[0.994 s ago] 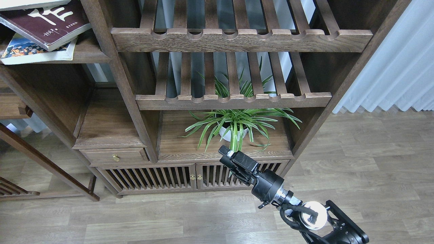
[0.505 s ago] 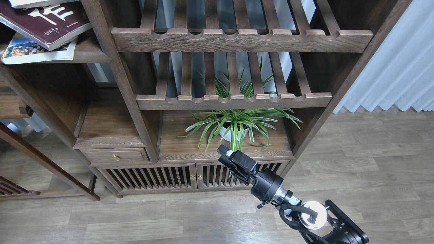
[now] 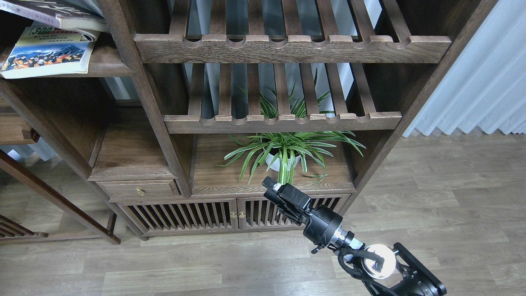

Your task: Organize books on shelf

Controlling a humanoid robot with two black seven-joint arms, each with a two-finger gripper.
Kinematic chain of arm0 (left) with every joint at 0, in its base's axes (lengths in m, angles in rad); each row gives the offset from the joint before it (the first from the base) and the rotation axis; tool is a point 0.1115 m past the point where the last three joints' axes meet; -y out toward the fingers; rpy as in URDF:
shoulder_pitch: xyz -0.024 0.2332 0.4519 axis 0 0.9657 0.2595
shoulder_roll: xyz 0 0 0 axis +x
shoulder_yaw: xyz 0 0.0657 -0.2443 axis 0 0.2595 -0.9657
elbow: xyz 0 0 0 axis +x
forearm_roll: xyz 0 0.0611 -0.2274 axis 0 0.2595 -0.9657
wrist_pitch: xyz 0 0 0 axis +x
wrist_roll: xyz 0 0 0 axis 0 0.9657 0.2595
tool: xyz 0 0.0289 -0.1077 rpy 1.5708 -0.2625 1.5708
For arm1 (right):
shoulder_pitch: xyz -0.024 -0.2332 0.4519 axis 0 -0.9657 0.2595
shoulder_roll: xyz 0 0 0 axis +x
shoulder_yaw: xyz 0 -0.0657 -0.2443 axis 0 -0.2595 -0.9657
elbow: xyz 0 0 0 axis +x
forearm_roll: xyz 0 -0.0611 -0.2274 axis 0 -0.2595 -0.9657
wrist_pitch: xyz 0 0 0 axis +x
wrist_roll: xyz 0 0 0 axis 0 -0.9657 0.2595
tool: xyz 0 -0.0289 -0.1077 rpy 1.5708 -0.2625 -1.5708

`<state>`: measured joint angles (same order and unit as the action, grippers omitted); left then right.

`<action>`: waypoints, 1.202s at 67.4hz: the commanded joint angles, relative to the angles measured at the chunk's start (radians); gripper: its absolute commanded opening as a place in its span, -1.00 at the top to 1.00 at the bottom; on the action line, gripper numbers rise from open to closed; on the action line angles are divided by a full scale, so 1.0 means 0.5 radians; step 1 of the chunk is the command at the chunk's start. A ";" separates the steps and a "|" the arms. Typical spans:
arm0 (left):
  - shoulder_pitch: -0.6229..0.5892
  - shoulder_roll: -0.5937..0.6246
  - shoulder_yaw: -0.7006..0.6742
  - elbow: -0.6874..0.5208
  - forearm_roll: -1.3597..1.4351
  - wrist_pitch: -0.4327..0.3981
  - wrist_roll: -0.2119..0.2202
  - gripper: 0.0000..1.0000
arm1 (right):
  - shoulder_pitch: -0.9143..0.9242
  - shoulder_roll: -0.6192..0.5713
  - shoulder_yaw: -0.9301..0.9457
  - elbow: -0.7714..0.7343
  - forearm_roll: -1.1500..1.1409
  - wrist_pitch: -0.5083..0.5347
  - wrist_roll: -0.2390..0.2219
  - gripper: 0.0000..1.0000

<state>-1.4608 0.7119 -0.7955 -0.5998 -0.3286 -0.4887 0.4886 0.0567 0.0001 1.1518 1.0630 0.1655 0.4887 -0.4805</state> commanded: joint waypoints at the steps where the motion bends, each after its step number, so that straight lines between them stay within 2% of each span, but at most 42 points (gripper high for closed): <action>1: -0.018 0.131 -0.001 -0.178 0.001 0.000 0.000 -0.97 | 0.000 0.000 0.000 -0.003 0.000 0.000 0.001 -0.57; 9: -0.018 0.260 -0.001 -0.301 0.001 0.000 0.000 -0.97 | 0.000 0.000 0.000 -0.003 0.000 0.000 0.001 -0.57; 21: 0.016 0.438 0.042 -0.316 0.001 0.000 0.000 -0.97 | 0.003 0.000 -0.009 -0.009 -0.003 0.000 -0.002 -0.57; 34: 0.212 0.647 0.112 -0.316 0.001 0.000 0.000 -0.97 | 0.003 0.000 -0.012 -0.006 -0.003 0.000 -0.002 -0.57; 58: 0.354 0.822 0.121 -0.319 0.001 0.000 0.000 -0.98 | 0.000 0.000 -0.009 -0.003 -0.003 0.000 -0.002 -0.57; 76: 0.627 1.024 0.118 -0.288 -0.002 0.000 0.000 -0.98 | 0.000 0.000 -0.009 -0.003 -0.006 0.000 -0.002 -0.58; 81: 0.746 1.021 0.128 -0.188 -0.002 0.000 0.000 -0.97 | 0.000 0.000 -0.012 -0.006 -0.006 0.000 -0.002 -0.59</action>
<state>-1.1422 1.2206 -0.7327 -0.7368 -0.3278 -0.4861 0.4893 0.0561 -0.0006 1.1485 1.0616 0.1635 0.4887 -0.4812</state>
